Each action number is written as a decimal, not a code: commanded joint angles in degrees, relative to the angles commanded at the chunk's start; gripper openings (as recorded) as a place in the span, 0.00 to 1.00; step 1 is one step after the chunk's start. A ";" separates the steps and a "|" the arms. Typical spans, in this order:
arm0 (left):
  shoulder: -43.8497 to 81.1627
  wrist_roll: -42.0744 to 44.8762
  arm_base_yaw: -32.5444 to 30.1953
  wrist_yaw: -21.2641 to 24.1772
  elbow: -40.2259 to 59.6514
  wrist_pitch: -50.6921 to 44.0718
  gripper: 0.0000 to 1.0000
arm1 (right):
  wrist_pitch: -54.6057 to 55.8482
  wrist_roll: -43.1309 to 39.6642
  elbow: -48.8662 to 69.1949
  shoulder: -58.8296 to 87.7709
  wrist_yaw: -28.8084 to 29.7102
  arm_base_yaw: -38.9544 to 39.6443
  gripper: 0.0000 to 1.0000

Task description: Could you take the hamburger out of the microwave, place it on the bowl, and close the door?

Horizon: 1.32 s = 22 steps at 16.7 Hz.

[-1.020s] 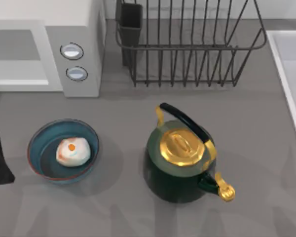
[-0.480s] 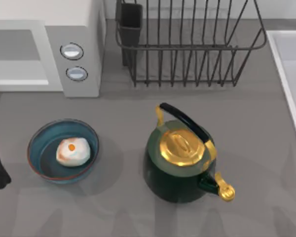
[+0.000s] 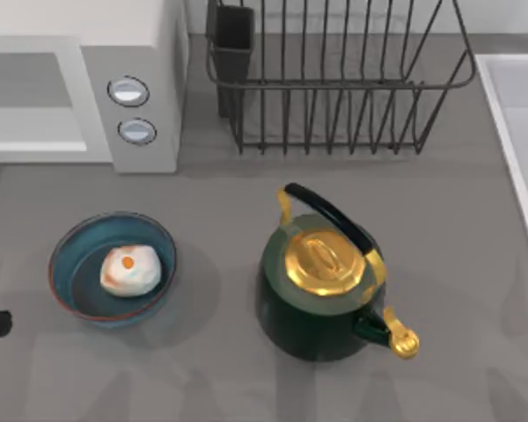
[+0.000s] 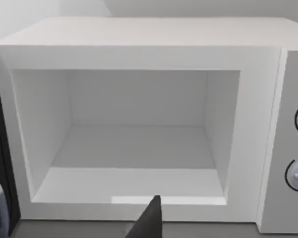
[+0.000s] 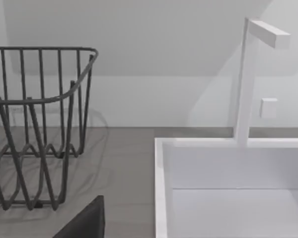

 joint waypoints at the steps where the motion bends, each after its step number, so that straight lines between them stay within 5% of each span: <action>1: 0.00 0.00 0.00 0.00 0.00 0.00 0.40 | 0.00 0.00 0.00 0.00 0.00 0.00 1.00; 7: 0.00 0.00 0.00 0.00 0.00 0.00 0.00 | 0.00 0.00 0.00 0.00 0.00 0.00 1.00; 16: 0.20 -0.01 0.19 0.19 0.00 0.18 0.00 | 0.00 0.00 0.00 0.00 0.00 0.00 1.00; 22: 8.29 0.13 11.30 11.32 -0.70 8.93 0.00 | 0.00 0.00 0.00 0.00 0.00 0.00 1.00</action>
